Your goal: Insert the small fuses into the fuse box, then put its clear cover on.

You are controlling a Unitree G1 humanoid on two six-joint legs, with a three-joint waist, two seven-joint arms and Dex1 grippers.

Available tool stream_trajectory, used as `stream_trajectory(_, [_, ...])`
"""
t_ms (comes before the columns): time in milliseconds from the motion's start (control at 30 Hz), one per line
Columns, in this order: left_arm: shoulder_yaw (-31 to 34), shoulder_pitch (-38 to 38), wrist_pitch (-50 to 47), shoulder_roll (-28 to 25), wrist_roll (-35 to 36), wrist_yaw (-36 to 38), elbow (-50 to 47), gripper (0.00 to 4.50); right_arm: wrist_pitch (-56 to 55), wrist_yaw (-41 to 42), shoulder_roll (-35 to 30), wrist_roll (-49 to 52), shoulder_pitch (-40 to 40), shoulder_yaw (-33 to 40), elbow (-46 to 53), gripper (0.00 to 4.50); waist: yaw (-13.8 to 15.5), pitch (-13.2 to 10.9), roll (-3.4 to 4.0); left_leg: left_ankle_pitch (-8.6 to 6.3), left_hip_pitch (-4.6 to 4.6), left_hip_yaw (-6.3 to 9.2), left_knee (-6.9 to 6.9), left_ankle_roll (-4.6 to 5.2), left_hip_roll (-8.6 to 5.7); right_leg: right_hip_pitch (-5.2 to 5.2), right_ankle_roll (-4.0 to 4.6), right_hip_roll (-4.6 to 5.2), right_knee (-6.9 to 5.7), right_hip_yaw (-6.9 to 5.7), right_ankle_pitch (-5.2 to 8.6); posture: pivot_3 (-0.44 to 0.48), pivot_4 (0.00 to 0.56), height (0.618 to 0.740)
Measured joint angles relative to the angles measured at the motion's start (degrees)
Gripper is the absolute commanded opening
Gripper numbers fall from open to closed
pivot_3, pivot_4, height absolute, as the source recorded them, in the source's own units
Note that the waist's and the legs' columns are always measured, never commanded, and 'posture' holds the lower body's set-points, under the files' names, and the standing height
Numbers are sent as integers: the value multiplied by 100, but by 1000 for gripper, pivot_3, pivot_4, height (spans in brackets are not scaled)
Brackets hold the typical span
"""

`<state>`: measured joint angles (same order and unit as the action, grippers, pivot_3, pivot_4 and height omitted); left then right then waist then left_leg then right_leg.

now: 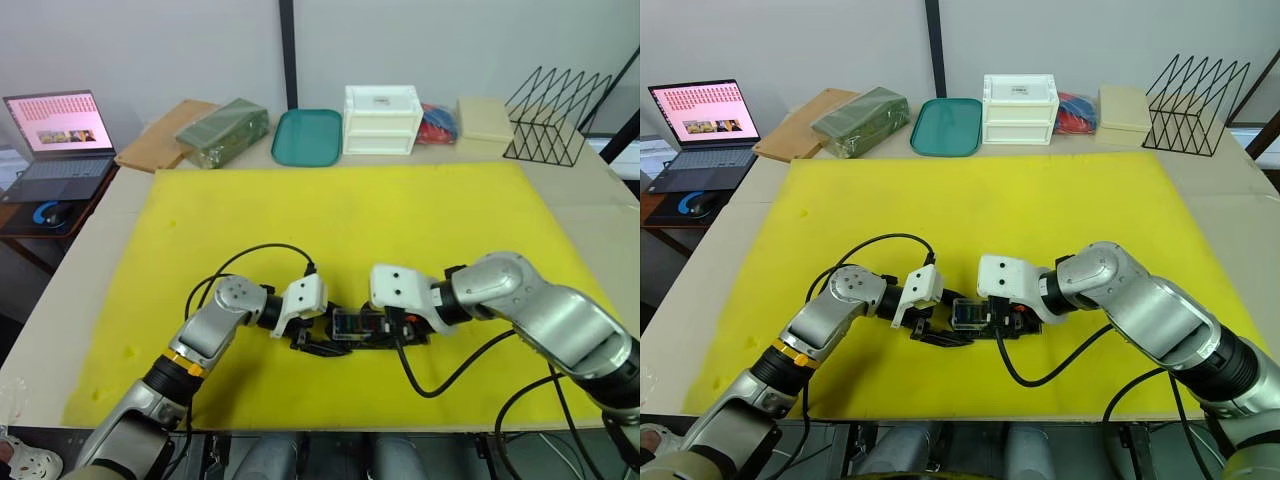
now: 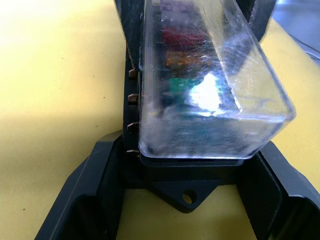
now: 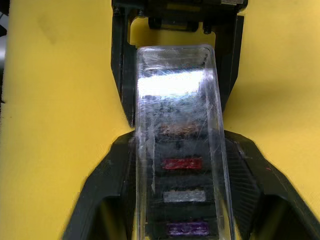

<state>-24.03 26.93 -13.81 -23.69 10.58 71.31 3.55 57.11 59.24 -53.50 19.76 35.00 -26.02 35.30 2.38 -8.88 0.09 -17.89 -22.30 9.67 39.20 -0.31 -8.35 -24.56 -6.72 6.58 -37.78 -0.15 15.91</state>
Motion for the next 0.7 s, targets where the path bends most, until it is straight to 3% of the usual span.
stream_trajectory(700, [24,-85,-53,15,-18,-60,-104,2731,155,99,18,247,320,200,-183,3100,0,0,0,0,0,0,0,0,0,0,0,0,0,0,0,0,150,740])
